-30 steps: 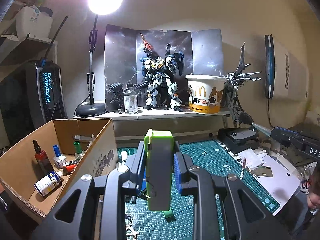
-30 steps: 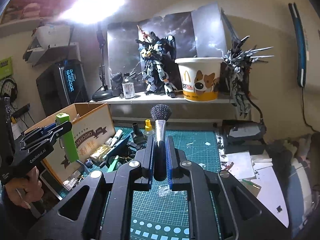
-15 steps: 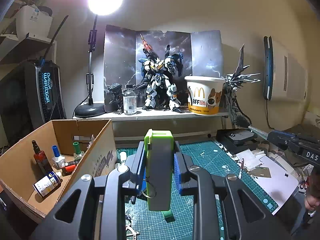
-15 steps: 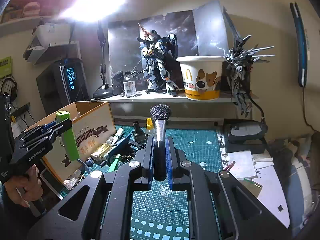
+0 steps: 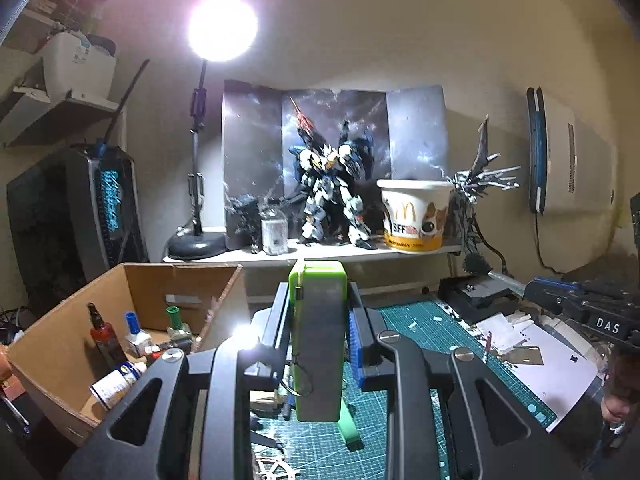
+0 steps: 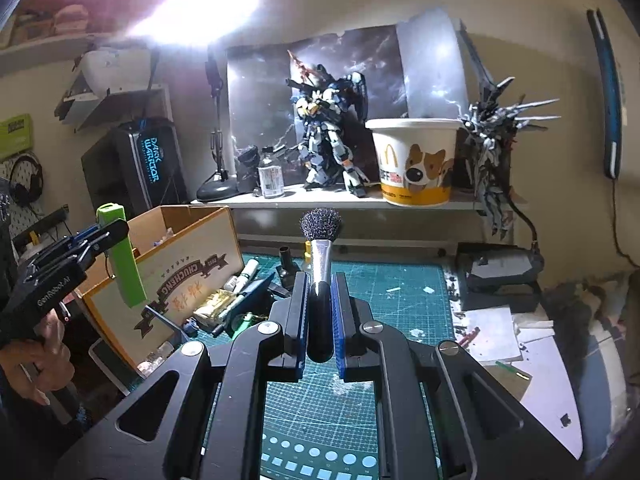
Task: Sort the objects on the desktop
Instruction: 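Carry the green block and the brush toward the cardboard box with both grippers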
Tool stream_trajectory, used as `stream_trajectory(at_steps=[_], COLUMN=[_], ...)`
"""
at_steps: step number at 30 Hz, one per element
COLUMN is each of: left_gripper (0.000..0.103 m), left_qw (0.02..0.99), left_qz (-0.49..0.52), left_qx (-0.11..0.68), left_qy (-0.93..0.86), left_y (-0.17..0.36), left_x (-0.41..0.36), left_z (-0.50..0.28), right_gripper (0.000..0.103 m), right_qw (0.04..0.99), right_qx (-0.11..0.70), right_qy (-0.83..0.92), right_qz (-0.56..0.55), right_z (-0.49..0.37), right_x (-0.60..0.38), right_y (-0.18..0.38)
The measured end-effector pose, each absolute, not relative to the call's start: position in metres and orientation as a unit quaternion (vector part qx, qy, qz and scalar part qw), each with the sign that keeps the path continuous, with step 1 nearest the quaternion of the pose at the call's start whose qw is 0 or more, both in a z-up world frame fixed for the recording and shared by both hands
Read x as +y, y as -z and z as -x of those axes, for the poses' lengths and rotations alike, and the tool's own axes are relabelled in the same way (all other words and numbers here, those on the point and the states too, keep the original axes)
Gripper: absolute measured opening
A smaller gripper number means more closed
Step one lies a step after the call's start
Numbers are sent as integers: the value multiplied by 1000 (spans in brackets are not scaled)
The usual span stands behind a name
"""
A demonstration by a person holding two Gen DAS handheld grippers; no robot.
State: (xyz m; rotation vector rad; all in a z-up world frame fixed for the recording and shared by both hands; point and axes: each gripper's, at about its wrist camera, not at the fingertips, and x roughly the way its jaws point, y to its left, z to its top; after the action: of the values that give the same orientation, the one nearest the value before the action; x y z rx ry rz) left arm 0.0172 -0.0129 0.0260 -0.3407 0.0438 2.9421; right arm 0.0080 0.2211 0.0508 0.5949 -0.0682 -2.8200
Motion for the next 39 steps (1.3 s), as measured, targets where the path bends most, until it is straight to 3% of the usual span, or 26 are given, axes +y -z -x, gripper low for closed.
stream_trajectory(at_steps=[39], left_gripper=[25], left_qw=[-143], left_qz=[104], left_qx=[-4], left_qy=[-984], left_y=[-46], left_x=[-141], left_z=[-101], right_gripper=[11], right_qw=[345], right_qx=[25], right_qy=[918], right_qz=[-194], right_z=[9], right_x=[62], right_y=[-52])
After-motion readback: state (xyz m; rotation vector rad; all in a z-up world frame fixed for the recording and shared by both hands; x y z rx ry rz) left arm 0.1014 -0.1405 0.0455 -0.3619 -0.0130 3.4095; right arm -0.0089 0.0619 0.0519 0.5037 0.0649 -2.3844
